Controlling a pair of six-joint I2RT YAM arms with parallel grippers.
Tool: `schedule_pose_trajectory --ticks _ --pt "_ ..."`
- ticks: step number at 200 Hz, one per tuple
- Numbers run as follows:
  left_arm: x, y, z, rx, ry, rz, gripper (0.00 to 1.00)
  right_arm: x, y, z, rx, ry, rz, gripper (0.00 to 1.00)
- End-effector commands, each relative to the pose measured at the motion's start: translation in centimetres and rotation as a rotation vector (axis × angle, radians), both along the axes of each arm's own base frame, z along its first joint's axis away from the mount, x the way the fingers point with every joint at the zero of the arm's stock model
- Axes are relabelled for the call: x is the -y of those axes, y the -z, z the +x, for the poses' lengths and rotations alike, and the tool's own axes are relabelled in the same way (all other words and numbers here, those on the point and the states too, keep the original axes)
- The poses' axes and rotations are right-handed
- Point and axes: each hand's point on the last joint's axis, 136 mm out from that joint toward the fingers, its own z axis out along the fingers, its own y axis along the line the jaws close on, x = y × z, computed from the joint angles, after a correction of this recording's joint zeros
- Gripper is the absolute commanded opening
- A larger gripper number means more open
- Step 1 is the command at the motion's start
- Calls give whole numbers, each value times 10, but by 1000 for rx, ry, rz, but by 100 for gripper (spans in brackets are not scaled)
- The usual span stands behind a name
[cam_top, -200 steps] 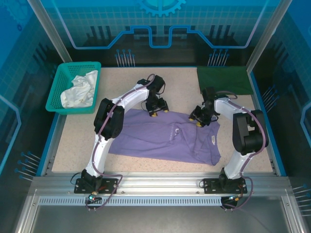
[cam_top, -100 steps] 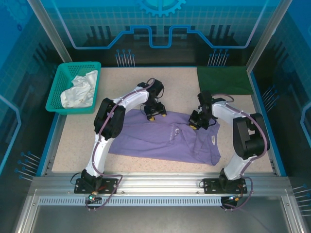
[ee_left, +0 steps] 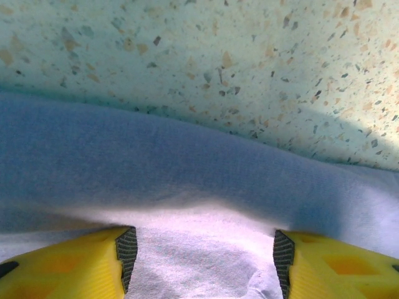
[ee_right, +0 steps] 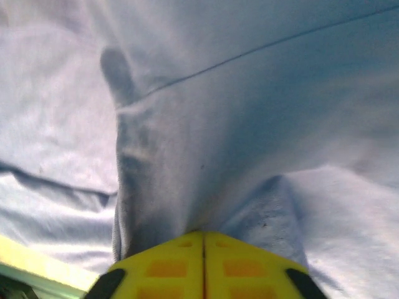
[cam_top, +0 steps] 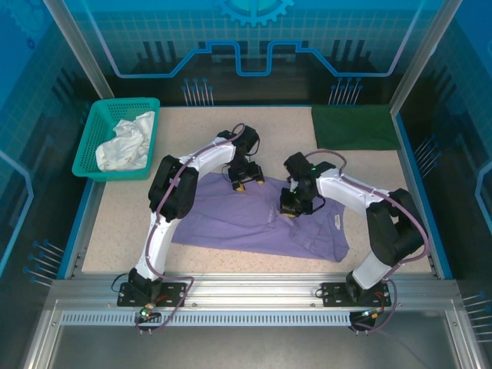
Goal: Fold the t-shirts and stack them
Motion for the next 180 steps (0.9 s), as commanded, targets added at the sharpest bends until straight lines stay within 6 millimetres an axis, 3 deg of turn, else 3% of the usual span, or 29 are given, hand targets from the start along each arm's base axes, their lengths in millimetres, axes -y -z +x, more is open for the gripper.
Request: schedule_pose_trajectory --ticks 1,19,33,47,58,70,96,116,148,180 --pt "-10 -1 4 5 8 11 65 -24 3 -16 -72 -89 38 24" --pt "-10 -13 8 28 9 0 67 -35 -4 -14 -68 -118 75 33" --pt "-9 -27 11 56 14 -13 69 -40 -20 -6 -19 -124 125 40" --pt "-8 -42 14 86 22 -27 72 -30 -35 8 34 -92 128 45" --pt "-9 -55 15 114 33 -32 73 -12 -42 20 56 -37 111 47" --pt "-19 -68 17 153 26 -19 72 22 -42 35 60 60 56 47" --pt "-65 -86 27 207 -53 8 67 94 -36 64 66 252 -38 41" --pt "-109 -79 31 198 -103 63 60 125 -27 85 74 316 -57 34" --pt "-179 -44 29 170 -151 231 46 151 -2 107 37 371 -104 25" --pt "-216 -10 30 120 -213 284 44 169 26 112 -15 415 -142 24"
